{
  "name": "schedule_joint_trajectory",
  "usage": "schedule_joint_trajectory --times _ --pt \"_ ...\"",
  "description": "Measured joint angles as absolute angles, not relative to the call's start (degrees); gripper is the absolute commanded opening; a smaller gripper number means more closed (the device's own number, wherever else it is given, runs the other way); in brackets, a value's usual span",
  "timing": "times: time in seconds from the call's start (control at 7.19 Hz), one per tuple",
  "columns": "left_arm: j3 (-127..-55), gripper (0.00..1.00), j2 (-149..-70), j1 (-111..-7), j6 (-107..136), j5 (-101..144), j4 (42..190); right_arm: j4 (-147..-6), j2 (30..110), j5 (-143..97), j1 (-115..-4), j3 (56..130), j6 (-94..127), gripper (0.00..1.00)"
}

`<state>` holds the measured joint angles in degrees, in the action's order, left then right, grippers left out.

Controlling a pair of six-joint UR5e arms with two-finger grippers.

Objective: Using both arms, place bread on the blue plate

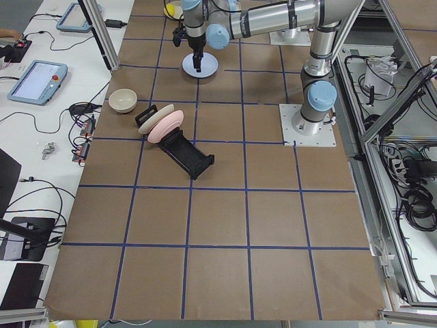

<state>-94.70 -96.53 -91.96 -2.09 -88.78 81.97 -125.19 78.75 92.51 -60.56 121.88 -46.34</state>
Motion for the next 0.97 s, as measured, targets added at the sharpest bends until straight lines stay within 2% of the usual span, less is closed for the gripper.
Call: schedule_joint_trajectory --times 0.14,0.42,0.56,0.7,0.97 --pt "-92.1 1.0 -94.5 -91.0 -2.2 -89.8 87.1 -126.6 77.7 92.1 -60.5 122.1 -46.5 0.78" --pt "-85.2 1.0 -94.4 -89.3 -2.3 -90.4 94.6 -129.6 75.0 91.6 -60.5 121.9 -47.4 0.3" --pt "-83.4 1.0 -94.8 -88.9 -2.4 -90.4 96.2 -129.3 75.8 92.2 -60.6 121.9 -47.4 0.1" --pt "-83.1 1.0 -94.5 -88.8 -2.4 -90.4 96.7 -126.7 78.2 92.9 -60.8 121.8 -46.9 0.05" --pt "-82.7 1.0 -94.0 -88.7 -2.3 -90.6 97.1 -120.5 83.1 93.4 -62.1 121.6 -43.6 0.04"
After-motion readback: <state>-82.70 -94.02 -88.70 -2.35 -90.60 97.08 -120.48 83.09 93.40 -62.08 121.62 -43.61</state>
